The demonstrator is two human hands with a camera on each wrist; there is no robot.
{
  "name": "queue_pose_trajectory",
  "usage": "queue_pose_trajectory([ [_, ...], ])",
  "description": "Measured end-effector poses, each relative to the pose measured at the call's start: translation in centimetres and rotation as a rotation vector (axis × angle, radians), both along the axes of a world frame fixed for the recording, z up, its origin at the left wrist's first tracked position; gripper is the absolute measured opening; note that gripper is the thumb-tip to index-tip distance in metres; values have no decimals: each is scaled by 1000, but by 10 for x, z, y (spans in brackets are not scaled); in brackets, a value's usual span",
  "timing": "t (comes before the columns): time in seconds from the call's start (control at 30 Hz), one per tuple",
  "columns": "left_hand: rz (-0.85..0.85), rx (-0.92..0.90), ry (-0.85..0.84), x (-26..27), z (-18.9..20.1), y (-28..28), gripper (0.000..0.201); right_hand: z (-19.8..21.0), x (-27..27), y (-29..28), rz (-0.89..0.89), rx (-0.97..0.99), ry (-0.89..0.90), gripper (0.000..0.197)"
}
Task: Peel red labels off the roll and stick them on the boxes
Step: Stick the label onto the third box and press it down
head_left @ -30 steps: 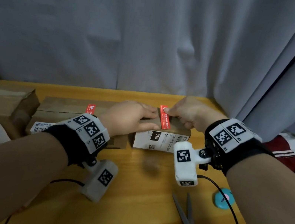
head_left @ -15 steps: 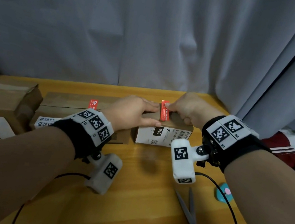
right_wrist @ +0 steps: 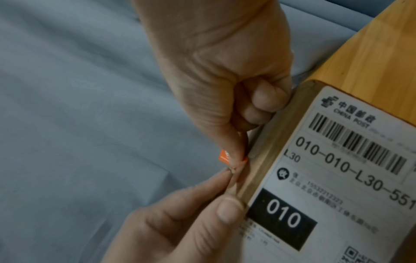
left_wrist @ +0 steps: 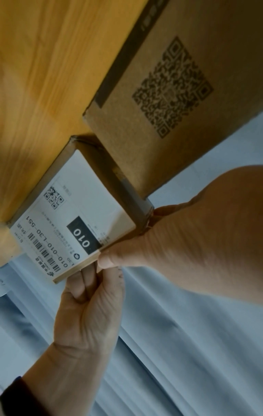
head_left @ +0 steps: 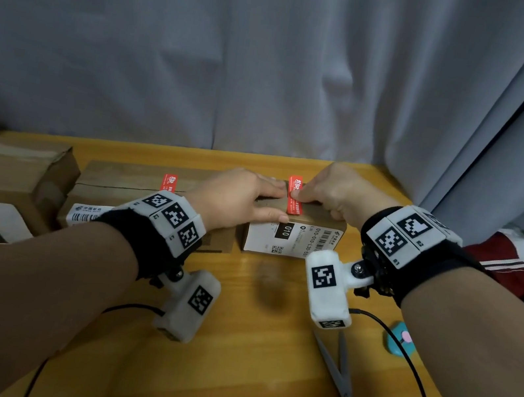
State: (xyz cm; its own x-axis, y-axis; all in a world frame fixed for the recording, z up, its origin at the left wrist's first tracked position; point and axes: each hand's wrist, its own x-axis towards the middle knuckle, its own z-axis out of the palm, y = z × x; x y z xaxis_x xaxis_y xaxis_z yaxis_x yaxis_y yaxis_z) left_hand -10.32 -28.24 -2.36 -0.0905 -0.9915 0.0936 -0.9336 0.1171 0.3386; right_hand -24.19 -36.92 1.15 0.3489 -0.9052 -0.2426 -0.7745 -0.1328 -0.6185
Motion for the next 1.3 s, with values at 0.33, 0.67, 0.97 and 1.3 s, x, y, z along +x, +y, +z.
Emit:
queue_pose_trajectory([
  [0.33, -69, -79, -32, -6, 4, 7, 42, -5, 5, -8, 63, -77, 116, 42],
  [0.67, -96, -58, -80, -8, 9, 9, 41, -3, 11, -8, 118, -187, 294, 35],
  [0.97, -110, -67, -114, -7, 9, 9, 40, -9, 17, -13, 100, -333, 392, 43],
  [1.3, -98, -82, -83, -2, -1, 3, 40, -20, -4, -20, 90, -70, -71, 56],
])
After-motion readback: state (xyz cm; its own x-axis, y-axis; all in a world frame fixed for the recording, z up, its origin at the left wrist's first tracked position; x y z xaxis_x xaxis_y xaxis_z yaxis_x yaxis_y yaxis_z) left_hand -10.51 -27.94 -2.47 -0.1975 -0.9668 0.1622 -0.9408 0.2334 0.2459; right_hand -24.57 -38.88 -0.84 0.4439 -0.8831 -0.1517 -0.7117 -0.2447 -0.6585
